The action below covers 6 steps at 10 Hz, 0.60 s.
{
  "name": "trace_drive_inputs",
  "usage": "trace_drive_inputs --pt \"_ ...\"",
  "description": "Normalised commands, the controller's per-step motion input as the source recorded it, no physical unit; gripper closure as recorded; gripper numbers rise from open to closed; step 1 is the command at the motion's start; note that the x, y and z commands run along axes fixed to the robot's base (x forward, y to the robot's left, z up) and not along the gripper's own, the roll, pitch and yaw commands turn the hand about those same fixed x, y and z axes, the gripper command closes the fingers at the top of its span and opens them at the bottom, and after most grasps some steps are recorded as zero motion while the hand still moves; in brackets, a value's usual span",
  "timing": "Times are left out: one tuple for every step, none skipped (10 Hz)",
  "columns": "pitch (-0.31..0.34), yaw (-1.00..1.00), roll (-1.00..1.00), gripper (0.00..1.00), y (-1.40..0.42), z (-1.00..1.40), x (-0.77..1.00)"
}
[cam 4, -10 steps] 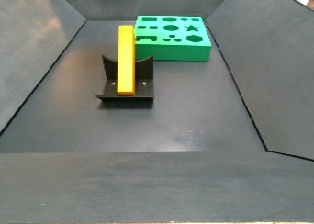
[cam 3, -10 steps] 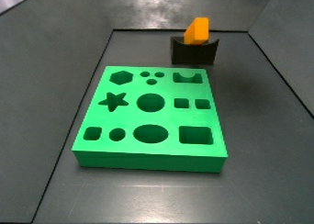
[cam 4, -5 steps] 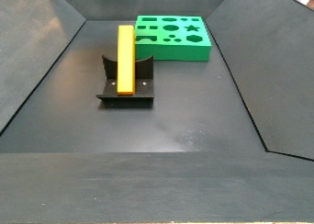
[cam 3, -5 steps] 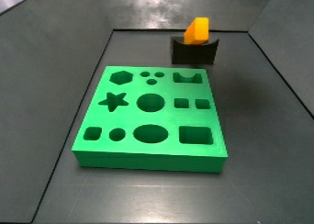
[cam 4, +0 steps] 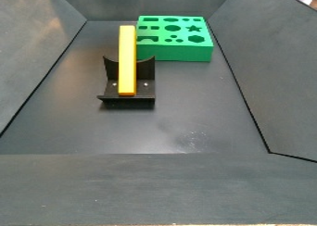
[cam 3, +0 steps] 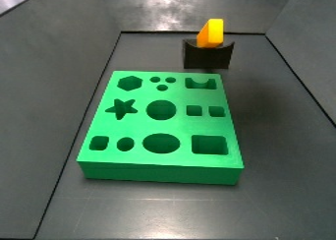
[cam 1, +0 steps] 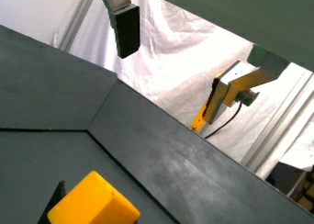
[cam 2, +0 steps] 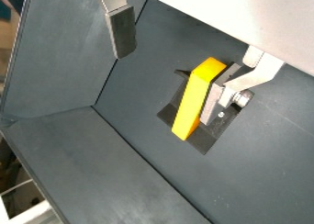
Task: Pick up the rectangle object. Move up. Place the rectangle object on the fixture. Regrasp the rectangle object. Move to above the board. Insert the rectangle object.
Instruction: Regrasp the rectangle object.
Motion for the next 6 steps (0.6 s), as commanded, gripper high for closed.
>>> trace_drive_inputs --pt "0.046 0.24 0.16 0.0 -0.04 0.0 0.1" --pt "0.005 0.22 0.15 0.0 -0.05 -0.01 0.08" --pt "0.079 0.26 0.1 0.0 0.04 -1.0 0.03" --pt "0.06 0.23 0.1 0.0 0.04 -1.0 0.04" --pt "0.011 0.21 0.1 0.0 0.04 -1.0 0.05" --pt "-0.049 0.18 0.1 0.0 0.03 -1.0 0.07"
